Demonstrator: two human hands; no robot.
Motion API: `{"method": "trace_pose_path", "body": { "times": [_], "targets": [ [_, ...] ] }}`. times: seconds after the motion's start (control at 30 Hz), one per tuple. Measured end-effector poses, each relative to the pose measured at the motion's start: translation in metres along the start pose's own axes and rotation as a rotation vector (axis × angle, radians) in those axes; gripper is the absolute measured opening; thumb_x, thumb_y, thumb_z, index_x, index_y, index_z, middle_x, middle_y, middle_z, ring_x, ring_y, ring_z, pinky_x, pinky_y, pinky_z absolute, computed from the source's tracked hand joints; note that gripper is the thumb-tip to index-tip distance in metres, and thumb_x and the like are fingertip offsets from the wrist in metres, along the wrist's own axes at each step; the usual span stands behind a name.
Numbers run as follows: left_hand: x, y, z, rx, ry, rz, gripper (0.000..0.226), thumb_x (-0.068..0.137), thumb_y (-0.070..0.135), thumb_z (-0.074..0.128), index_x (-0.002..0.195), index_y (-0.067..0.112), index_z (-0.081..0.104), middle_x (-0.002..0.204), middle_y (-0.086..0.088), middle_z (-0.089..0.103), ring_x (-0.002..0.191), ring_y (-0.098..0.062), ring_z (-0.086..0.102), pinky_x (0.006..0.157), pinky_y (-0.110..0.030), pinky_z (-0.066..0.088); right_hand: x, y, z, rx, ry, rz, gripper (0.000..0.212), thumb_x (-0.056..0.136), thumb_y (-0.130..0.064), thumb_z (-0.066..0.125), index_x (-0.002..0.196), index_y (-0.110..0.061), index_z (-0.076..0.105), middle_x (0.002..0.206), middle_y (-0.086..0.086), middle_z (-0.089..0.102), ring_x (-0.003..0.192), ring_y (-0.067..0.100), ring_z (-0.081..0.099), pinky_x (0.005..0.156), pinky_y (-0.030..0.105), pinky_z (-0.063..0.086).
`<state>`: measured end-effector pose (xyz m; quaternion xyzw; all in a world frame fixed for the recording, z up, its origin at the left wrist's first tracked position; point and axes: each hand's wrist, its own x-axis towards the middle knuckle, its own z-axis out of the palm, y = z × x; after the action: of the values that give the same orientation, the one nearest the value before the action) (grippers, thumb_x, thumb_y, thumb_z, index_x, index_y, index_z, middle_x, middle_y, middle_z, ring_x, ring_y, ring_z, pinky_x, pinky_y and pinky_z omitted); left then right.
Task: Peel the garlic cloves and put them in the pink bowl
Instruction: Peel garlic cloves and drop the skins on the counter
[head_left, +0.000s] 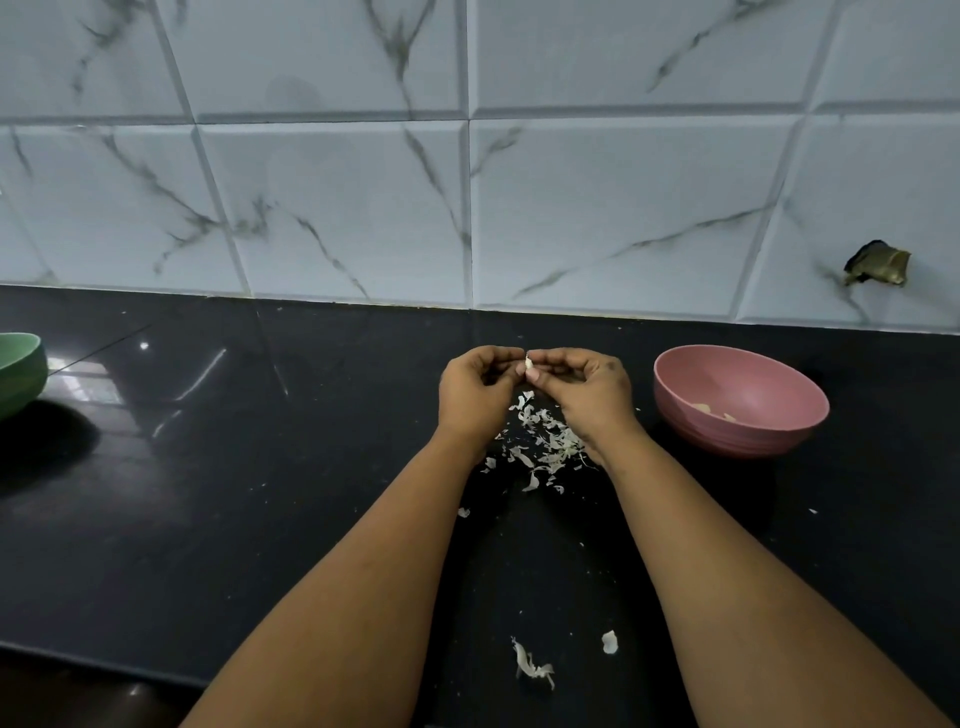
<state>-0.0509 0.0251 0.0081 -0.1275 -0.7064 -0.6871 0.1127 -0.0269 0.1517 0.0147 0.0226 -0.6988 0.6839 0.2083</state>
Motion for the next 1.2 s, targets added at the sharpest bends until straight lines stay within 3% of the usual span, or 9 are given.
{"method": "trace_pose_path", "body": {
  "times": [0.13, 0.37, 0.5, 0.57, 0.67, 0.77, 0.9, 1.03, 1.2],
  "targets": [
    [0.000, 0.000, 0.001, 0.027, 0.024, 0.000, 0.012, 0.088, 0.000, 0.068, 0.099, 0.006, 0.072, 0.090, -0.006, 0.074, 0.087, -0.014, 0.072, 0.078, -0.021, 0.058, -0.001, 0.002, -0.001, -0.009, 0.011, 0.014, 0.017, 0.075, -0.005, 0.080, 0.087, -0.016, 0.076, 0.086, 0.005, 0.076, 0.088, 0.021, 0.073, 0.082, 0.029, 0.057],
    [0.002, -0.002, 0.002, 0.120, 0.060, 0.020, 0.013, 0.088, 0.004, 0.068, 0.093, 0.016, 0.071, 0.087, 0.000, 0.074, 0.084, -0.012, 0.071, 0.079, -0.027, 0.059, -0.004, -0.003, 0.002, -0.013, 0.005, 0.010, 0.015, 0.076, -0.005, 0.079, 0.088, -0.014, 0.076, 0.084, 0.003, 0.075, 0.081, 0.010, 0.072, 0.075, 0.019, 0.056],
    [0.000, -0.002, 0.005, 0.246, 0.056, 0.064, 0.013, 0.091, 0.008, 0.062, 0.097, 0.017, 0.069, 0.087, 0.005, 0.072, 0.085, -0.009, 0.069, 0.083, -0.031, 0.058, -0.002, 0.001, 0.005, 0.033, -0.006, 0.050, 0.024, 0.085, 0.001, 0.068, 0.106, -0.011, 0.071, 0.090, 0.008, 0.072, 0.084, 0.011, 0.070, 0.078, 0.022, 0.056],
    [-0.001, -0.001, 0.006, 0.202, 0.041, 0.017, 0.014, 0.093, 0.010, 0.057, 0.098, 0.017, 0.068, 0.088, 0.006, 0.072, 0.087, -0.009, 0.069, 0.085, -0.035, 0.058, -0.002, 0.002, 0.008, 0.045, -0.037, 0.075, 0.027, 0.090, 0.001, 0.062, 0.112, -0.014, 0.069, 0.094, 0.008, 0.071, 0.090, 0.014, 0.070, 0.084, 0.024, 0.056],
    [-0.001, 0.002, 0.006, 0.136, 0.035, -0.060, 0.019, 0.098, 0.019, 0.049, 0.098, 0.014, 0.068, 0.089, 0.002, 0.072, 0.089, -0.014, 0.069, 0.087, -0.041, 0.056, -0.003, 0.000, 0.012, 0.086, -0.039, 0.093, 0.019, 0.091, 0.000, 0.060, 0.103, -0.010, 0.071, 0.097, 0.008, 0.073, 0.091, 0.014, 0.071, 0.083, 0.024, 0.056],
    [-0.002, 0.001, 0.005, 0.180, 0.004, -0.021, 0.019, 0.098, 0.027, 0.058, 0.098, 0.014, 0.071, 0.087, 0.002, 0.073, 0.086, -0.012, 0.070, 0.084, -0.037, 0.057, -0.002, 0.000, 0.009, 0.059, 0.051, 0.087, 0.010, 0.088, -0.002, 0.066, 0.096, -0.008, 0.070, 0.091, 0.011, 0.073, 0.081, 0.014, 0.071, 0.074, 0.023, 0.056],
    [-0.003, -0.002, 0.006, 0.010, -0.025, -0.066, 0.010, 0.092, 0.017, 0.068, 0.098, 0.011, 0.073, 0.088, -0.005, 0.076, 0.087, -0.015, 0.073, 0.087, -0.037, 0.059, 0.001, 0.002, 0.002, 0.010, 0.074, 0.090, 0.007, 0.085, -0.004, 0.071, 0.089, -0.009, 0.068, 0.085, 0.013, 0.074, 0.083, 0.024, 0.072, 0.081, 0.036, 0.058],
    [-0.004, 0.000, 0.004, -0.152, -0.047, -0.104, 0.009, 0.090, 0.010, 0.069, 0.096, 0.006, 0.074, 0.090, -0.011, 0.076, 0.089, -0.021, 0.074, 0.087, -0.035, 0.058, 0.001, -0.001, 0.002, -0.023, 0.077, 0.071, 0.008, 0.083, -0.004, 0.073, 0.085, -0.010, 0.067, 0.080, 0.012, 0.073, 0.078, 0.023, 0.072, 0.077, 0.034, 0.059],
    [-0.005, 0.005, 0.002, -0.196, -0.058, -0.122, 0.008, 0.089, 0.006, 0.070, 0.094, 0.001, 0.073, 0.088, -0.010, 0.075, 0.085, -0.016, 0.073, 0.079, -0.024, 0.057, 0.001, -0.003, -0.003, -0.108, 0.087, 0.021, 0.012, 0.078, -0.007, 0.079, 0.078, -0.014, 0.069, 0.073, 0.007, 0.072, 0.070, 0.014, 0.070, 0.070, 0.025, 0.058]
  ]
}}
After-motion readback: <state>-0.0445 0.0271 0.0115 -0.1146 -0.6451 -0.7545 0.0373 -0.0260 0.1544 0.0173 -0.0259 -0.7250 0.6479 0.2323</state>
